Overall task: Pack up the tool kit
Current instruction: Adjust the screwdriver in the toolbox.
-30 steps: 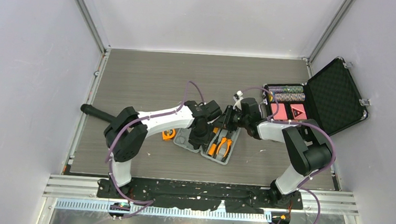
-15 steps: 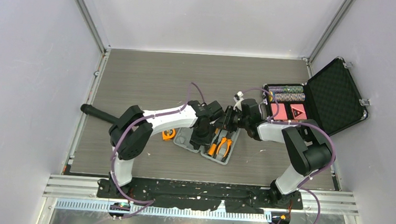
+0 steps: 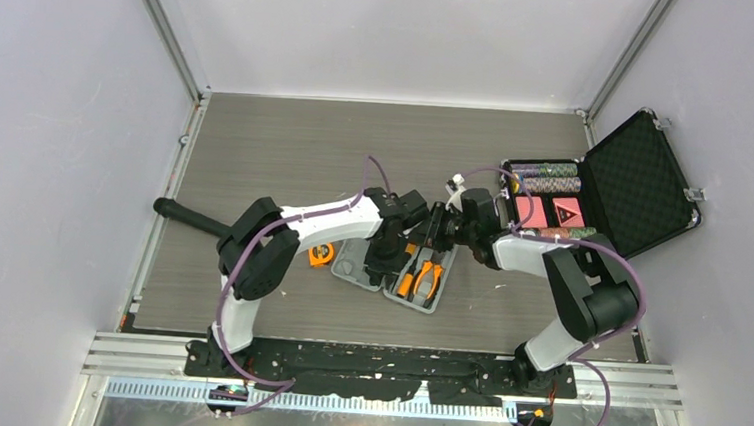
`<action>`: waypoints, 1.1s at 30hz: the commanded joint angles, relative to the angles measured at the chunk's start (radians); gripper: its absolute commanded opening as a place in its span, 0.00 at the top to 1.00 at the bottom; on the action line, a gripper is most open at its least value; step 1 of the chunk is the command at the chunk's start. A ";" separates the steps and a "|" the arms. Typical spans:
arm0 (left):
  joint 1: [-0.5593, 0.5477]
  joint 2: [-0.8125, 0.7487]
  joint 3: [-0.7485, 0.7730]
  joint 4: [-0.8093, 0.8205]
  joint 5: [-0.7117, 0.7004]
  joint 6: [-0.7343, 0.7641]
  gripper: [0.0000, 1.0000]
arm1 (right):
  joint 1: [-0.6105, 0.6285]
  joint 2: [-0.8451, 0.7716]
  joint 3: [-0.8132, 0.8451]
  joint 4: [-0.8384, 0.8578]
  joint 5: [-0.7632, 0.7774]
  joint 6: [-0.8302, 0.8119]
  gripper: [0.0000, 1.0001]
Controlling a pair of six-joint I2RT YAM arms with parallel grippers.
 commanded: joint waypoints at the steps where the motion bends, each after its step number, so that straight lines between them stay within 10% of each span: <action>1: -0.008 0.041 0.029 0.010 0.001 -0.008 0.75 | 0.004 -0.087 0.019 -0.031 0.004 -0.053 0.79; 17: 0.042 -0.271 -0.207 0.201 -0.126 -0.085 0.68 | 0.101 -0.436 -0.016 -0.328 0.230 -0.360 0.43; 33: 0.159 -0.234 -0.300 0.252 -0.037 -0.007 0.69 | 0.288 -0.258 0.123 -0.477 0.528 -0.548 0.36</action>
